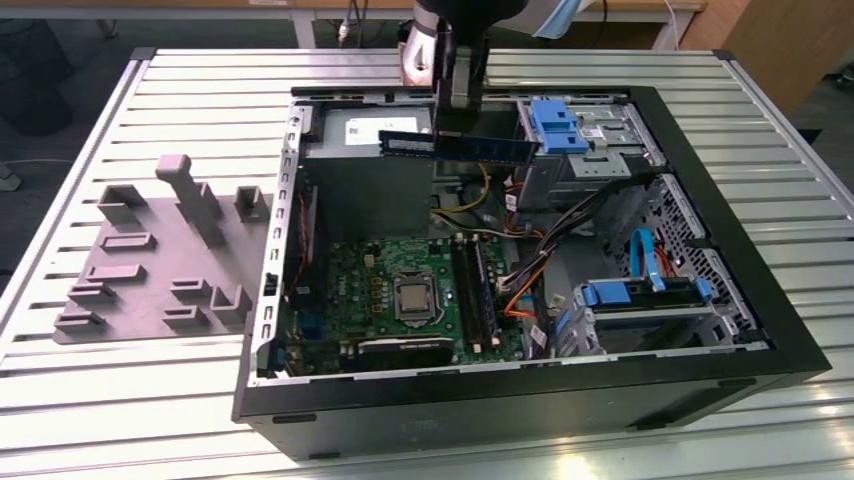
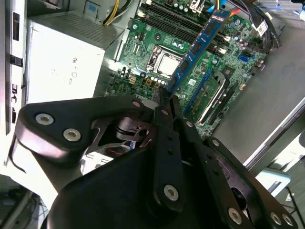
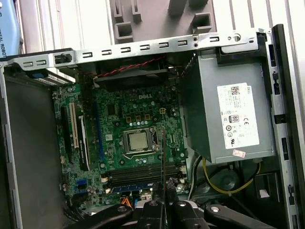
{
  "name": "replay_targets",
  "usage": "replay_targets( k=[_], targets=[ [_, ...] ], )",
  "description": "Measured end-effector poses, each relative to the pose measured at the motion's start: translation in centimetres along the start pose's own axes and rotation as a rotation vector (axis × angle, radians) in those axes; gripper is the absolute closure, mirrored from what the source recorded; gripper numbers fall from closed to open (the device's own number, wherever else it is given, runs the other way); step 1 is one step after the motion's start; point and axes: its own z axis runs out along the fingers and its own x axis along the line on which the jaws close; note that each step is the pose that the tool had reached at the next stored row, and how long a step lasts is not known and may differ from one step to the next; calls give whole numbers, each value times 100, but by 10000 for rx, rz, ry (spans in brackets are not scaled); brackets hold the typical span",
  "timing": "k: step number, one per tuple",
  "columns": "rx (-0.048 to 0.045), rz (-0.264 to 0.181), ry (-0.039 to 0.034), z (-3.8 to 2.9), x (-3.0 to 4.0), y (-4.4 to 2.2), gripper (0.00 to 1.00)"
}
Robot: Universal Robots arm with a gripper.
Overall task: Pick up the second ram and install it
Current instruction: 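Insert the second ram into the second slot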
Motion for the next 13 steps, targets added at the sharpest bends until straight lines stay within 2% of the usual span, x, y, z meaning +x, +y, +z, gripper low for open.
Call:
replay_targets(
  k=[13],
  targets=[
    [18,1064,-25,0,-2,0,86]
  ],
)
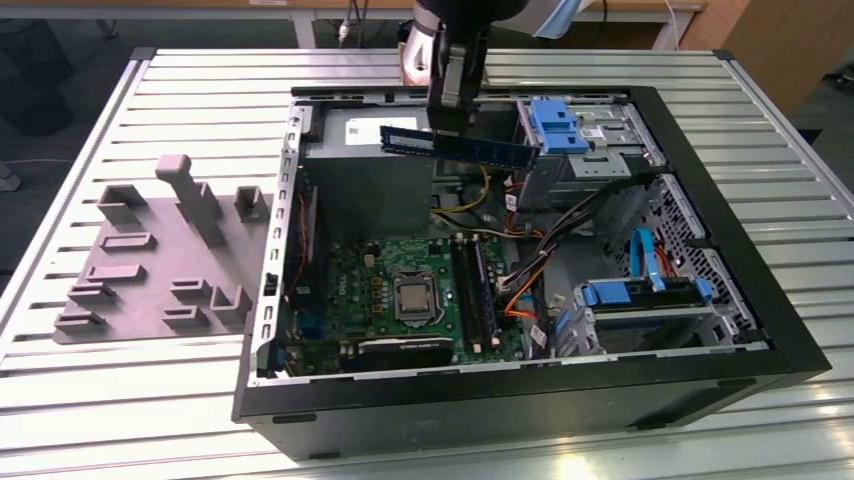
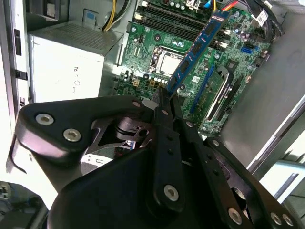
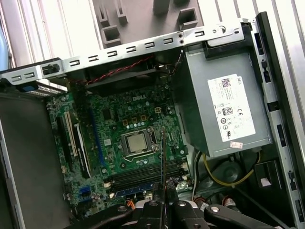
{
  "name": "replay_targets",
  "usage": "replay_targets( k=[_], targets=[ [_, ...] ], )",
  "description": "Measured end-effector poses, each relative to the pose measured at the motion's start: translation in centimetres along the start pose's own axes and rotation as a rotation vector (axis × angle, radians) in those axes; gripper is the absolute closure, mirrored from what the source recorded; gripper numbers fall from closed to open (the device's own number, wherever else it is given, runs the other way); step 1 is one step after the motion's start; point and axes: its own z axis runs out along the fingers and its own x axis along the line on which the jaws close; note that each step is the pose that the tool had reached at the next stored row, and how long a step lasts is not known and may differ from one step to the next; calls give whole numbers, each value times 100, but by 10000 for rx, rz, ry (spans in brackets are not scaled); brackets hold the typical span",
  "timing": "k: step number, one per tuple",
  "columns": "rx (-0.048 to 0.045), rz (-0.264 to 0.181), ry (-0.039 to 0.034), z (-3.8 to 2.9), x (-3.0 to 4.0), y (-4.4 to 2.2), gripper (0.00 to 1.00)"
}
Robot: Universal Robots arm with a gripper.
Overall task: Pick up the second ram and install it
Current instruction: 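Insert the second ram into the second slot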
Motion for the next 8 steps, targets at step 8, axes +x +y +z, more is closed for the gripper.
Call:
replay_targets(
  k=[8],
  targets=[
    [11,674,-17,0,-1,0,86]
  ],
)
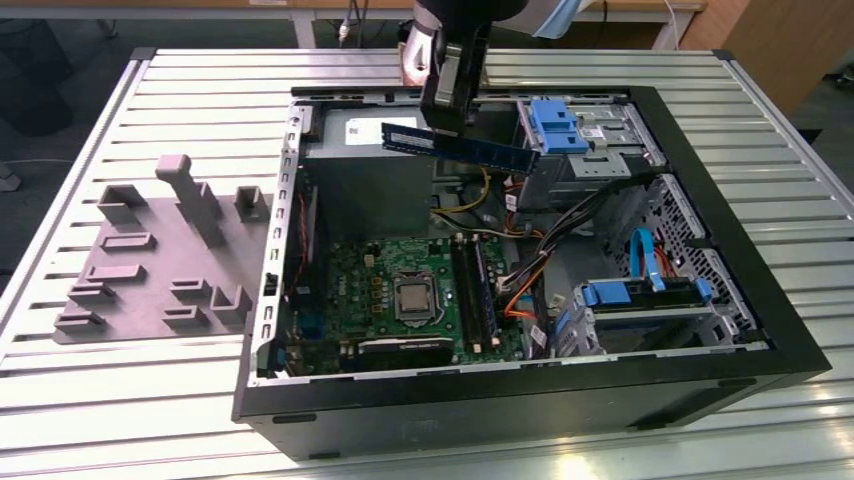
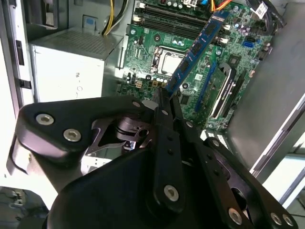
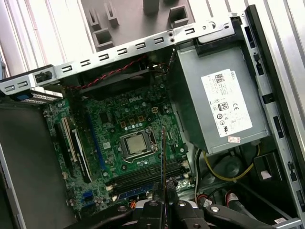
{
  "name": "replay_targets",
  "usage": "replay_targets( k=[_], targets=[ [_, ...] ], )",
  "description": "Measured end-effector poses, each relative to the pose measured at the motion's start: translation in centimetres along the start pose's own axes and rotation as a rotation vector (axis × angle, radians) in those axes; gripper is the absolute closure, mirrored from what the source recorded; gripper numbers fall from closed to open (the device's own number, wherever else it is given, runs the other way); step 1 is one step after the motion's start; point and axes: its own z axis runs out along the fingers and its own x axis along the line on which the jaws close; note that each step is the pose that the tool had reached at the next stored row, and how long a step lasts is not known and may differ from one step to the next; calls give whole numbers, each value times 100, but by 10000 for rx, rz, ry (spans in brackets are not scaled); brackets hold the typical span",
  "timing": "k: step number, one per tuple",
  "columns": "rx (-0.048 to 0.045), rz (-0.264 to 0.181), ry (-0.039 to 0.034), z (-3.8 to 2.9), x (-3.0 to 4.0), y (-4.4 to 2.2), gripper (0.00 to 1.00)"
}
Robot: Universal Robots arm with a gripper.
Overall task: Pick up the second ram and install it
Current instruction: 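Insert the second ram into the second slot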
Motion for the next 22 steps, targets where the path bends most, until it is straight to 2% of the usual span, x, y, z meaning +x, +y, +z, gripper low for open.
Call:
replay_targets(
  k=[22],
  targets=[
    [29,1690,-41,0,-1,0,86]
  ],
)
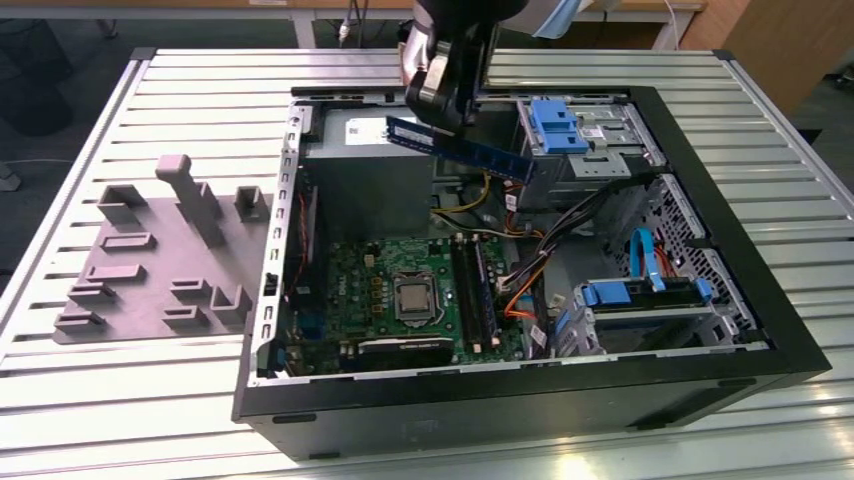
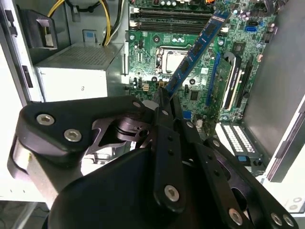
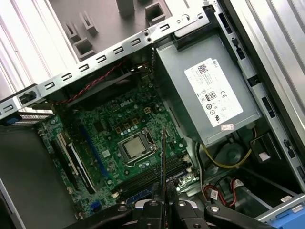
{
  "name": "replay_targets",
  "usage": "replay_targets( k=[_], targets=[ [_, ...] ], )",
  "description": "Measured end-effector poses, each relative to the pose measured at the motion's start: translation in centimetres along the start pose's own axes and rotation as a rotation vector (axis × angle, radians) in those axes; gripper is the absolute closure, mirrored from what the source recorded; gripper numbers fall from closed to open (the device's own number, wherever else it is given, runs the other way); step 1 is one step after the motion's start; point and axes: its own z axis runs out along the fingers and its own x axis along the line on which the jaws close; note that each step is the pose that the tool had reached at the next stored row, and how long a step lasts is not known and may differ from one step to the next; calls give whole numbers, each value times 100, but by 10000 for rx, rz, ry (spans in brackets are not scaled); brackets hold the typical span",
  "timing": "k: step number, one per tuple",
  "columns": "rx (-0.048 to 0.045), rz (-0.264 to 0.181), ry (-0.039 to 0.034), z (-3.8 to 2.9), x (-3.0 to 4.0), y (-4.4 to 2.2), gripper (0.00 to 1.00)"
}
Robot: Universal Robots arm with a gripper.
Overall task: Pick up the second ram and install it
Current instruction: 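Insert the second ram into the second slot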
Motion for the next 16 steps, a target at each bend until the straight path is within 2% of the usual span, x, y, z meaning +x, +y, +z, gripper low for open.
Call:
replay_targets(
  k=[16],
  targets=[
    [21,1233,-30,0,0,0,86]
  ],
)
